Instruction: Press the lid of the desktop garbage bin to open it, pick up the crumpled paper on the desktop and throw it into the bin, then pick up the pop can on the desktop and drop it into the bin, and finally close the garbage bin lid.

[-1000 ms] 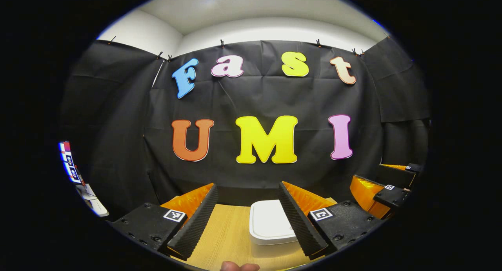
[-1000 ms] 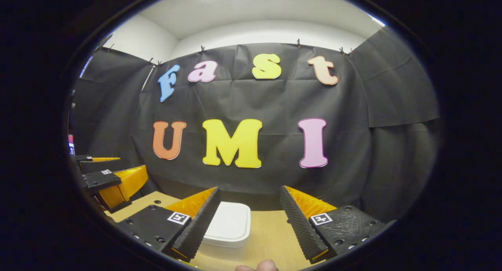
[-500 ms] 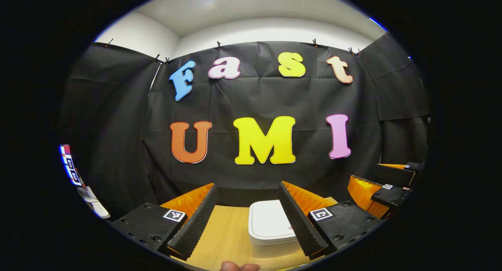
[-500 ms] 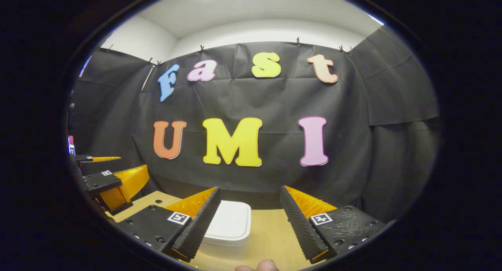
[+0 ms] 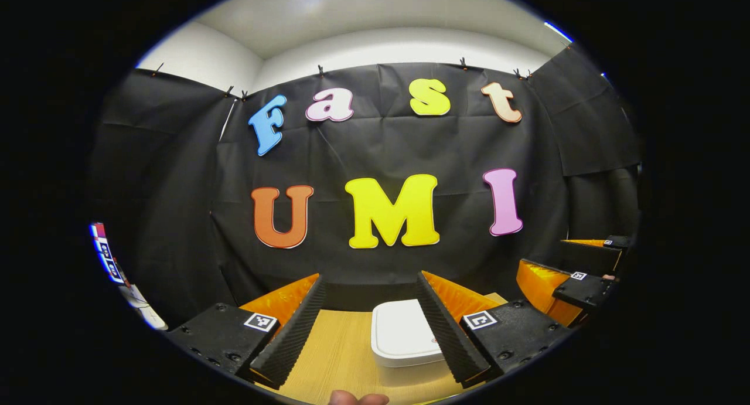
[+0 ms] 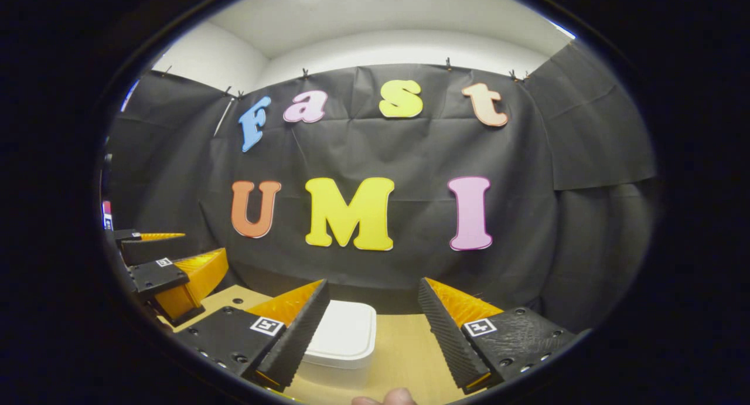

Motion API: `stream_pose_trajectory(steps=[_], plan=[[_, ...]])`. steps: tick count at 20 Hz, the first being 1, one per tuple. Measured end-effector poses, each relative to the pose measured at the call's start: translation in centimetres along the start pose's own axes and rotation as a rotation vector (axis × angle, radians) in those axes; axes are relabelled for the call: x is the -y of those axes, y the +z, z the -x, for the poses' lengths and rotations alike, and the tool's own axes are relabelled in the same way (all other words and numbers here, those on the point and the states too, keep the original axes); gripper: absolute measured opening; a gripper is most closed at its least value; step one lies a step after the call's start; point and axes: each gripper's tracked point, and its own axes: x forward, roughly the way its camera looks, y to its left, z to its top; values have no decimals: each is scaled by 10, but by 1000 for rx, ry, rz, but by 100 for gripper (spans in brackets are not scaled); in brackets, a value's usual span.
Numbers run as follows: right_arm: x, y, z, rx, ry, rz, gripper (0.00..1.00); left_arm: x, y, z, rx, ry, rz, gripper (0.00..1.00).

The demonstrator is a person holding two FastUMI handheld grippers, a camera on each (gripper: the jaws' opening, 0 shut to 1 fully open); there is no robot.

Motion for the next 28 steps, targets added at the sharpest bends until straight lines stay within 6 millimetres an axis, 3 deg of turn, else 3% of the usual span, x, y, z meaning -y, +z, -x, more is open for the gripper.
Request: stream_pose_trajectory(steps=[9,10,28], plan=[[-5,1,1,-1,5,-12,98,-2,2,1,4,3,1,99],[-6,0,1,-1,7,-11,93,-2,1,1,3,4,2,99],[-9,-1,4,2,5,-23,95,-8,1,3,2,13,1,99]])
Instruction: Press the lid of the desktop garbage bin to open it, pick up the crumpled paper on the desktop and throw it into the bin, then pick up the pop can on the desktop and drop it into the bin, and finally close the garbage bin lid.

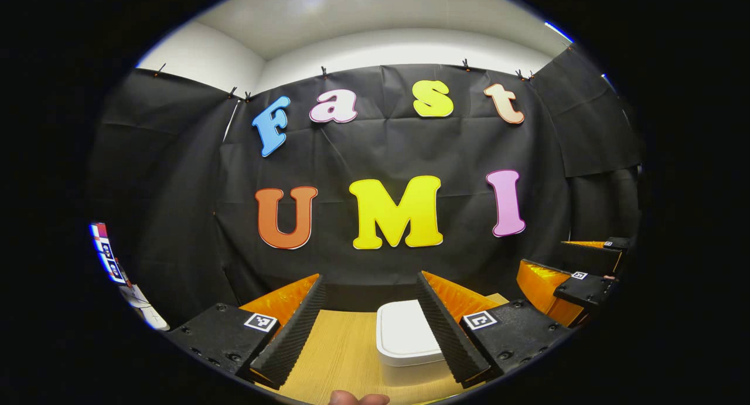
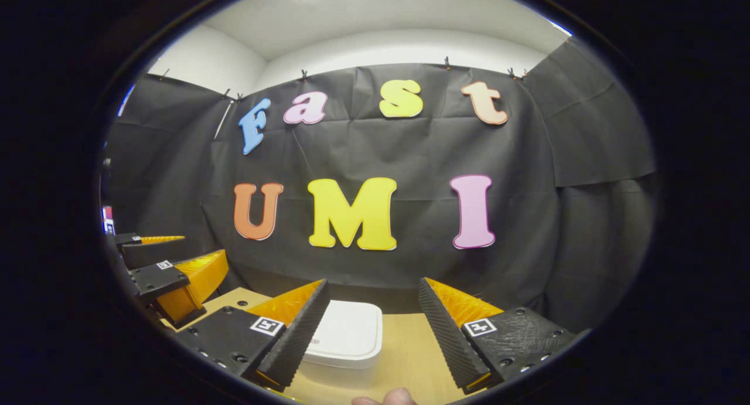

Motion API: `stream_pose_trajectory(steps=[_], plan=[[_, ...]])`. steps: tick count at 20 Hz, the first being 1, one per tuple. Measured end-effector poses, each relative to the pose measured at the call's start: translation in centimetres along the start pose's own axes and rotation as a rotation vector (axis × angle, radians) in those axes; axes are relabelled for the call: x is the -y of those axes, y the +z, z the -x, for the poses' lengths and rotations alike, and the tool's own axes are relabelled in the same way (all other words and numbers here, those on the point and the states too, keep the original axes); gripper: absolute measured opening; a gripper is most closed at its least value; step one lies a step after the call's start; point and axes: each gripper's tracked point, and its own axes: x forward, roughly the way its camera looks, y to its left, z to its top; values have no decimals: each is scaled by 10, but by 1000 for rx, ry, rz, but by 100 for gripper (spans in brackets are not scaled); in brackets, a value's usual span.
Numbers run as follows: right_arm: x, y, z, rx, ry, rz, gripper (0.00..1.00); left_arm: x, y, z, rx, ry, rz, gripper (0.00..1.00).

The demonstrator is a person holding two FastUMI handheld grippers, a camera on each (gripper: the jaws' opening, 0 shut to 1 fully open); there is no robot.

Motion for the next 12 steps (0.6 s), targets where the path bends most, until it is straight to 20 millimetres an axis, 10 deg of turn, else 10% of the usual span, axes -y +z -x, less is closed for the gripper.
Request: stream_pose_trajectory(steps=[12], plan=[[-1,-1,3,-1,1,-7,98,-2,-1,3,-4,6,8,99]])
